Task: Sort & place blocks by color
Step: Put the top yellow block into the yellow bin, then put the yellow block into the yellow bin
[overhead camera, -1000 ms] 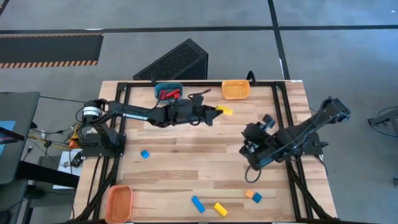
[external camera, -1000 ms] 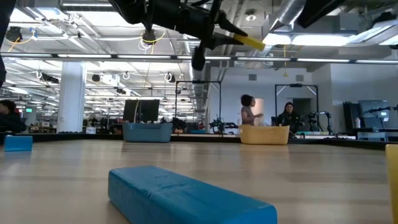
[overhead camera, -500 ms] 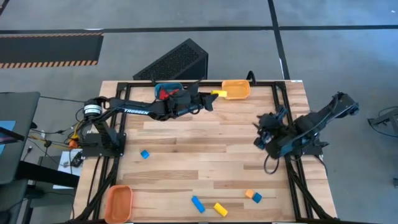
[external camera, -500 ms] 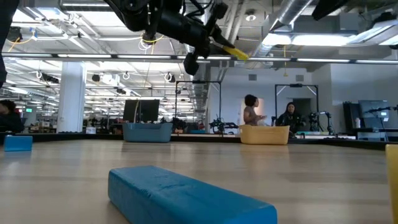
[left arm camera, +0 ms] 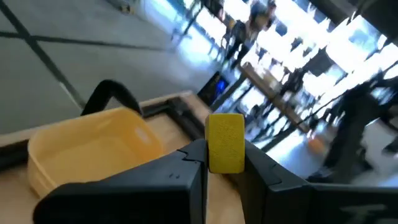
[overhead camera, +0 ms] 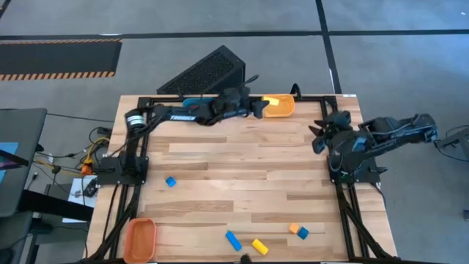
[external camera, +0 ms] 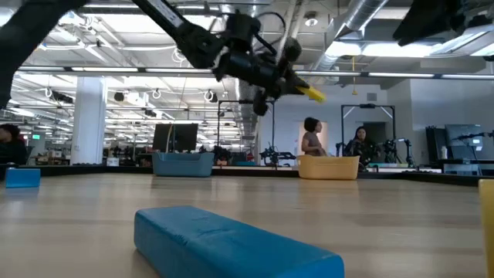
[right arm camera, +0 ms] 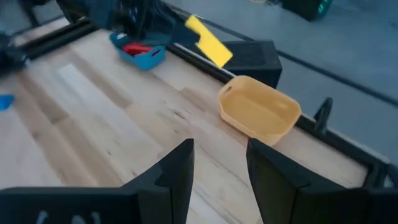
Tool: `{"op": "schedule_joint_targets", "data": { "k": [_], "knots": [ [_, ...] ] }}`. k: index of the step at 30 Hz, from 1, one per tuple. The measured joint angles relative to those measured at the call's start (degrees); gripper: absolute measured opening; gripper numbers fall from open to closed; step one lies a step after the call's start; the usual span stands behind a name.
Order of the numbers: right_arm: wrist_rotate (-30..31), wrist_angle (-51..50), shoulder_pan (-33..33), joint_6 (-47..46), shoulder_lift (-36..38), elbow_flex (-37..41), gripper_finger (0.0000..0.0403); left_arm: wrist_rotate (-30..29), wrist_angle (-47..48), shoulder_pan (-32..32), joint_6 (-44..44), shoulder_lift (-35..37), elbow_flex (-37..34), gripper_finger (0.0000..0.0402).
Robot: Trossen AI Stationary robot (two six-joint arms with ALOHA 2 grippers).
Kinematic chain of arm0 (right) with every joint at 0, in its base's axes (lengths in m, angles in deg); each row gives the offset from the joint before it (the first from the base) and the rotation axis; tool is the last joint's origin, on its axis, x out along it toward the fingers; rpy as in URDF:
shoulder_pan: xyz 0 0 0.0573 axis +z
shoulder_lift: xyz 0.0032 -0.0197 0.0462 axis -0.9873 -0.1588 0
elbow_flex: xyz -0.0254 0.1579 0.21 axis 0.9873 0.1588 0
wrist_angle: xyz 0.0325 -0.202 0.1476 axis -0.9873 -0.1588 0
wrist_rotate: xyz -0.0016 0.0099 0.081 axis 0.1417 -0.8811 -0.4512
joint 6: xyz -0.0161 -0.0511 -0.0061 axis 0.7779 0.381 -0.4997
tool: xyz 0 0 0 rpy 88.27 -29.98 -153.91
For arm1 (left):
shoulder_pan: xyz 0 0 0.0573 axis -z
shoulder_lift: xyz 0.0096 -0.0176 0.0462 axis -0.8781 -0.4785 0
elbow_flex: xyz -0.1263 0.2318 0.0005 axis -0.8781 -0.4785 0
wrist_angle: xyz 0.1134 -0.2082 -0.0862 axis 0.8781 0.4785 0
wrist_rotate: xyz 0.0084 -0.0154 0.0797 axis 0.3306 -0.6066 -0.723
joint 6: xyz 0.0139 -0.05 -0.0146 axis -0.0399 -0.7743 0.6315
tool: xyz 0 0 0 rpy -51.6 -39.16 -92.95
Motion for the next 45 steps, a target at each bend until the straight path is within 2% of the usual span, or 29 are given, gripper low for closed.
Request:
{"op": "schedule_joint_targets", "data": {
  "k": [5, 11, 16, 21, 25, 30, 34, 40, 45],
  "knots": [
    [-0.7, 0.3, -5.5, -1.8, 0.3, 0.2, 0.0165, 6.5, 12.5, -3.8, 7.4, -9.8, 14.3, 0.003],
    [-3.4, 0.3, -12.5, -1.9, -1.8, 0.2, 0.0165, 11.4, 27.6, -6.6, 12.3, -20.4, 31.6, 0.0031],
    [-7.7, 0.2, -18.1, 0.8, -4.2, 0.2, 0.0165, 11.8, 37.1, -7.8, 12.8, -25.2, 41.5, 0.0039],
    [-11.3, 0.2, -23.0, 4.0, -5.7, 0.2, 0.0165, 10.4, 40.5, -8.1, 13.9, -26.6, 43.7, 0.0089],
    [-11.3, 0.8, -25.5, 4.2, -5.6, 0.2, 0.0165, 9.3, 40.8, -8.1, 14.6, -26.6, 43.8, 0.0137],
    [-11.3, 1.2, -26.5, 5.9, -5.1, 0.2, 0.0165, 12.0, 40.0, -8.4, 14.8, -26.5, 43.8, 0.0172],
    [-11.3, 1.1, -26.6, 8.2, -5.2, 0.2, 0.0165, 13.1, 39.6, -8.7, 11.7, -26.5, 43.8, 0.0174],
    [-14.4, 1.0, -24.5, 10.2, -5.2, 0.2, 0.0166, 16.7, 40.8, -8.6, 8.7, -25.5, 43.7, 0.0152],
    [-15.9, 1.1, -19.9, 7.9, -5.2, 0.2, 0.0166, 14.9, 48.5, -7.0, 9.8, -23.7, 43.7, 0.0127]
  ]
}}
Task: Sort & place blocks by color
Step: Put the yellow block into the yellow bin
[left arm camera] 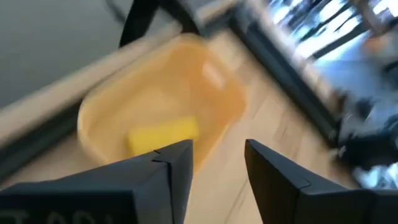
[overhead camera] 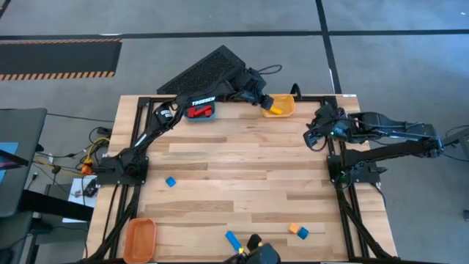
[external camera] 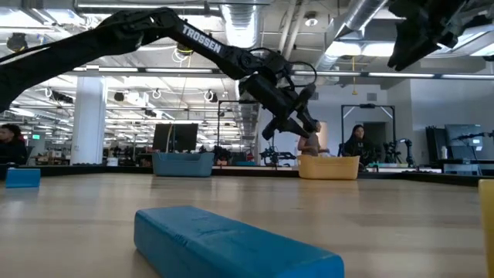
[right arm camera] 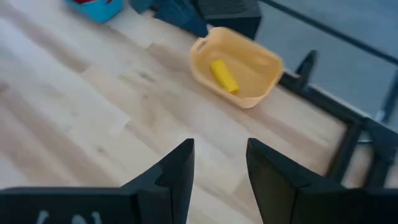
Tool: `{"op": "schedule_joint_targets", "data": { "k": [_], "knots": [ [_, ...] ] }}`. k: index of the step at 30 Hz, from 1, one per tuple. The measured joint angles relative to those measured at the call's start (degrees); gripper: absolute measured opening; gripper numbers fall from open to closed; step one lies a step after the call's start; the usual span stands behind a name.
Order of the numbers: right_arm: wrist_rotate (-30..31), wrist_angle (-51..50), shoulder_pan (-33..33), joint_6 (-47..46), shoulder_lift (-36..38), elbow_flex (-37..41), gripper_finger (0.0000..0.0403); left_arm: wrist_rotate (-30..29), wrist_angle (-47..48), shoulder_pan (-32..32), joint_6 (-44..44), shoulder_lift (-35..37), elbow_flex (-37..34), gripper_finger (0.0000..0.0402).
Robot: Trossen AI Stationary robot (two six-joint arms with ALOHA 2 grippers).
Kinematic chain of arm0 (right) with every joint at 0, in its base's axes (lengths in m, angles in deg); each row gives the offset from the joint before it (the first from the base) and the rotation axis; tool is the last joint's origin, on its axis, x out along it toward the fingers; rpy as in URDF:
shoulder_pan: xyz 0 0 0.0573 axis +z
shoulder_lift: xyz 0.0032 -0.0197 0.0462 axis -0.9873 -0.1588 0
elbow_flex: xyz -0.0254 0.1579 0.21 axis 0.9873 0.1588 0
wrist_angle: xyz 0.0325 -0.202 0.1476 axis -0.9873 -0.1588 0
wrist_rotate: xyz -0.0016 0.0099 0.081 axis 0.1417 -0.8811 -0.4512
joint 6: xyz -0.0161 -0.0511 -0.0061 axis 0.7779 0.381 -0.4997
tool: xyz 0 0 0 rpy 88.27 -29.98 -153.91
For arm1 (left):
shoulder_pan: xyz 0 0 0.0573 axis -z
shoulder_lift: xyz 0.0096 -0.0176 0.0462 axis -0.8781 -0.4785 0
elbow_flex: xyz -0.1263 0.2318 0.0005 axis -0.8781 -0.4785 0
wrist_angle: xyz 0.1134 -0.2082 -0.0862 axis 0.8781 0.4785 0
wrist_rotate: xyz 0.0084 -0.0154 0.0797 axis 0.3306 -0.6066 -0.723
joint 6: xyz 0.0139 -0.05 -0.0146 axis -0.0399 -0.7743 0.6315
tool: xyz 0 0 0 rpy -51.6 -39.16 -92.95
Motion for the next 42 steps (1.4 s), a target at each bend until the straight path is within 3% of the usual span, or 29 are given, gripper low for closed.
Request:
{"op": "schedule_joint_targets", "data": {
  "k": [5, 10, 17, 21, 27, 32, 38, 42],
  "knots": [
    [-0.9, 0.2, 7.3, -6.1, 0.0, 0.7, 0.0166, -7.6, 7.1, 3.8, 3.6, 4.2, 0.0, 0.0105],
    [-3.0, 4.2, 16.5, -15.3, 0.0, 6.2, 0.0166, -15.0, 11.6, 8.9, 7.3, 8.9, 0.1, 0.0087],
    [-2.9, 24.4, 32.0, -22.3, -1.1, 16.2, 0.0166, -23.4, 23.1, 16.5, 8.8, 13.5, 0.1, 0.0075],
    [-2.5, 34.8, 37.0, -23.0, -4.7, 18.4, 0.0166, -28.3, 27.9, 21.9, 10.0, 13.8, 0.0, 0.0074],
    [-2.3, 46.2, 41.8, -28.8, -13.8, 18.4, 0.0166, -29.1, 28.5, 27.7, 11.8, 13.8, 0.0, 0.0074],
    [2.2, 55.6, 45.8, -35.9, -23.5, 18.0, 0.0166, -29.1, 28.7, 30.7, 16.6, 14.8, 0.0, 0.0074],
    [3.8, 51.6, 47.5, -47.2, -35.2, 10.5, 0.0166, -27.2, 31.4, 33.6, 18.4, 17.2, -0.8, 0.0074],
    [3.0, 45.9, 47.5, -47.8, -41.8, 2.9, 0.0166, -26.2, 23.9, 36.6, 19.0, 21.4, -9.1, 0.0074]
  ]
}}
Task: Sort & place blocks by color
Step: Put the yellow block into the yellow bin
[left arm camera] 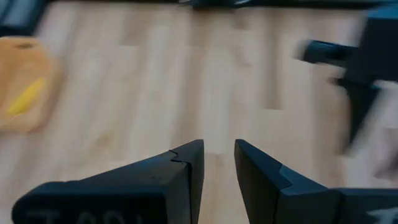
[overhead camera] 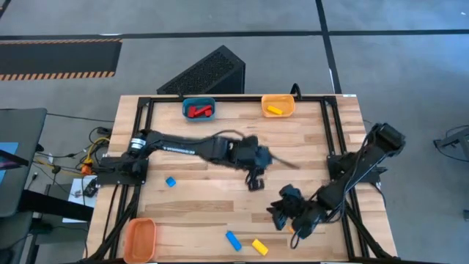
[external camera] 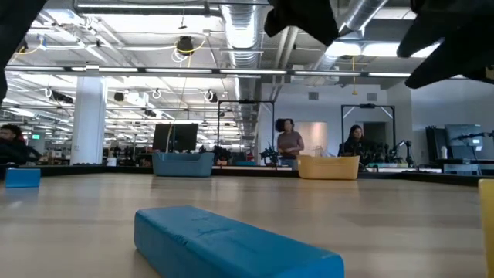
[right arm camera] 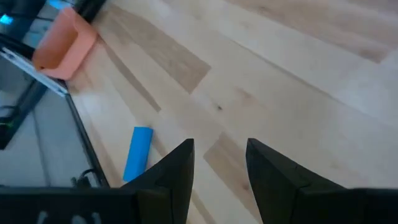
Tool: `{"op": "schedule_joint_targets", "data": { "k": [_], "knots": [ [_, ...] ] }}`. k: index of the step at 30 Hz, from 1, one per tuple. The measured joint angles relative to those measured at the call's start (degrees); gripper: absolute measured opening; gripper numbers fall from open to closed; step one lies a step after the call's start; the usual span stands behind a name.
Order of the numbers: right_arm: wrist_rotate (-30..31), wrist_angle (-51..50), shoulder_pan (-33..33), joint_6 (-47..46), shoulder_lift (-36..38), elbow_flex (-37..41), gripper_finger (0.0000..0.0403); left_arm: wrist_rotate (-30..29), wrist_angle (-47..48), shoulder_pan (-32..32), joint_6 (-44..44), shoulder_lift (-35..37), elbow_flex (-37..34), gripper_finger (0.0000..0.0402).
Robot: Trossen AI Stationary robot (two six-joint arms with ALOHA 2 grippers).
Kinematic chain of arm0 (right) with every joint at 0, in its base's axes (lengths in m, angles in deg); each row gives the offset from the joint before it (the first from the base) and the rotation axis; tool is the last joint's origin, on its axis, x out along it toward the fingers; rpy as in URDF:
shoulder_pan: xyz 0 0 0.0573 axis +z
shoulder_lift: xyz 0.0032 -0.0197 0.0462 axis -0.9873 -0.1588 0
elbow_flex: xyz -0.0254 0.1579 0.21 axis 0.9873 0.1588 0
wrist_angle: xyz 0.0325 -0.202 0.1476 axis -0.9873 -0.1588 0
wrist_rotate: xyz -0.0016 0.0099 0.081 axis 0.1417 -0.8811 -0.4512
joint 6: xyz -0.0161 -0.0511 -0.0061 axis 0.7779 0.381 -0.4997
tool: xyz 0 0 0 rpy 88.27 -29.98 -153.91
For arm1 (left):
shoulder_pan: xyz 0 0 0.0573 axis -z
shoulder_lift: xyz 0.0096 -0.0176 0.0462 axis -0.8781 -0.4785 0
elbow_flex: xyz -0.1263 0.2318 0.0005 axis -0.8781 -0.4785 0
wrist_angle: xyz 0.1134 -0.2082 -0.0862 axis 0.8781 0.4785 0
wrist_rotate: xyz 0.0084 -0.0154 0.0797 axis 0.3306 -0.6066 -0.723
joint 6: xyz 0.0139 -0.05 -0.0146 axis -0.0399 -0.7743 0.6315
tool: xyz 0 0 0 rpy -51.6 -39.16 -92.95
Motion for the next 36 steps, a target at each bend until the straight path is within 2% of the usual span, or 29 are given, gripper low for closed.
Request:
{"op": "schedule_joint_targets", "data": {
  "k": [5, 8, 12, 18, 22, 28, 36],
  "knots": [
    [-1.2, -9.4, 0.2, -2.5, -7.0, -9.8, 0.0166, 5.4, -17.7, 2.9, -3.3, 7.5, -21.0, 0.0074],
    [-1.3, -11.8, 0.8, -3.3, -10.4, -13.9, 0.0166, 5.5, -26.5, 4.5, -6.2, 14.4, -32.2, 0.0074],
    [-4.3, -10.9, 0.5, -2.8, -13.7, -16.8, 0.0167, 1.6, -36.2, 7.0, -9.9, 24.7, -44.9, 0.0074],
    [-13.3, -9.2, -0.3, 6.5, -17.3, -19.7, 0.0188, -7.3, -51.4, 10.8, -12.9, 39.1, -60.3, 0.0074],
    [-17.9, -8.3, -0.2, 10.1, -20.4, -21.9, 0.0224, -9.7, -53.7, 13.1, -15.3, 43.5, -66.4, 0.0074],
    [-25.1, -8.2, 0.3, 11.1, -27.0, -25.8, 0.0273, -10.5, -53.3, 17.2, -20.0, 44.2, -71.0, 0.0074],
    [-27.9, -10.5, -0.6, 11.1, -31.0, -28.4, 0.0282, -16.2, -53.2, 20.0, -20.6, 44.2, -72.7, 0.0074]
  ]
}}
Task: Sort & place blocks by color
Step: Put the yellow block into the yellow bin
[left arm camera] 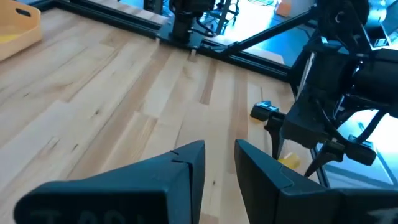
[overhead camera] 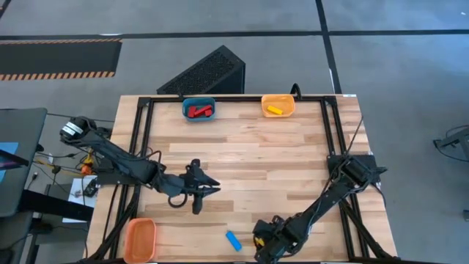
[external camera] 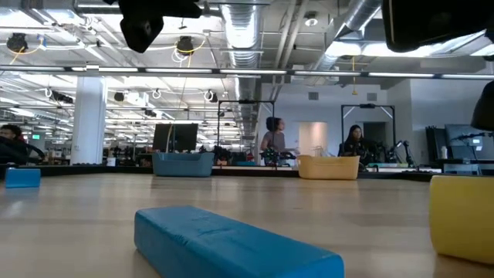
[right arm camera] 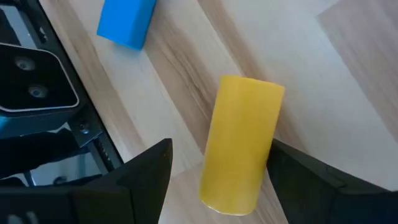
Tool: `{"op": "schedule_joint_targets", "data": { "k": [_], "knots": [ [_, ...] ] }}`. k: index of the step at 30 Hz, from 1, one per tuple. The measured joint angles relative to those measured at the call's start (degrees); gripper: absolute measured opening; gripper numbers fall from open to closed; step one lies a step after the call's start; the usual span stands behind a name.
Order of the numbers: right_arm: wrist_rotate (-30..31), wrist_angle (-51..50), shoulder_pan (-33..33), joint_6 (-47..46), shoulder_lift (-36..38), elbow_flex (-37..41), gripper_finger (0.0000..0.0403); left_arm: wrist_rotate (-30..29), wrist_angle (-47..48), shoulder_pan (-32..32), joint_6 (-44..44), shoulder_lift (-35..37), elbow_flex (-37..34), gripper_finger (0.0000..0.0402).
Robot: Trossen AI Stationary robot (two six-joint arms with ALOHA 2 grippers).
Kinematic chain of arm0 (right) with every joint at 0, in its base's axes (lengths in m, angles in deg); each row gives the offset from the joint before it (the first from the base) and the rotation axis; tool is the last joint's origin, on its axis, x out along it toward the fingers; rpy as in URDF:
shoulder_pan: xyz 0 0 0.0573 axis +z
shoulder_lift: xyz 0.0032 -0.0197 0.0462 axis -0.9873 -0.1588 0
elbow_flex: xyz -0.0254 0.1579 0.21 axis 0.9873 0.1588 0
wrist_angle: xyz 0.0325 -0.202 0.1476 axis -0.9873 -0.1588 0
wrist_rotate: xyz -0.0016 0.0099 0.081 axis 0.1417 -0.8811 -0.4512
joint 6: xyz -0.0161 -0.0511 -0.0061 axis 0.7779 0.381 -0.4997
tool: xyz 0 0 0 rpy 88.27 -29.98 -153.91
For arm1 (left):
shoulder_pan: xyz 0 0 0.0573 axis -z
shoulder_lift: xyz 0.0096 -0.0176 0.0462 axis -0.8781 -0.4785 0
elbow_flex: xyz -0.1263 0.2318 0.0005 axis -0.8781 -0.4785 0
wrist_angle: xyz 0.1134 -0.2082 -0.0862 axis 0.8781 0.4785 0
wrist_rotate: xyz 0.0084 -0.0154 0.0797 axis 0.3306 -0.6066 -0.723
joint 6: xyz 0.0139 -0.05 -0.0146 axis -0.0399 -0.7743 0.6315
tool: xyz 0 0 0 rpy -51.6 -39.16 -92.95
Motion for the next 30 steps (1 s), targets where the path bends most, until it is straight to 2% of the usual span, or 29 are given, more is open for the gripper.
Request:
{"op": "schedule_joint_targets", "data": {
  "k": [6, 10, 13, 18, 21, 25, 30],
  "knots": [
    [-0.3, -5.9, -1.0, -1.7, 0.0, -0.2, 0.0279, 0.0, 1.4, 0.0, 0.3, 0.0, 0.0, 0.0074],
    [-0.3, -7.9, -1.9, -1.3, 0.0, -0.2, 0.0252, -0.2, 3.4, 0.0, -1.9, 0.0, 0.0, 0.0084],
    [-0.7, -8.8, -2.9, 0.4, 0.0, -0.1, 0.0209, -1.0, 4.1, 0.0, -3.3, 0.0, 0.0, 0.0111],
    [-2.3, -9.2, -3.9, 1.6, 0.1, -0.1, 0.0123, -2.9, 4.4, -0.6, -4.1, 0.0, 0.0, 0.0179],
    [-2.5, -9.7, -4.1, 2.9, 1.1, 0.1, 0.0114, -2.7, 6.4, -2.1, -6.6, 0.0, 0.0, 0.0214],
    [2.9, -16.3, -4.3, 2.6, 4.6, 0.7, 0.0114, -0.6, 8.6, -5.3, -10.0, 0.0, 0.0, 0.0235],
    [11.4, -29.1, -4.0, -1.7, 11.3, 0.3, 0.0123, 6.8, 5.7, -10.5, -9.5, 0.0, 0.0, 0.0237]
  ]
}}
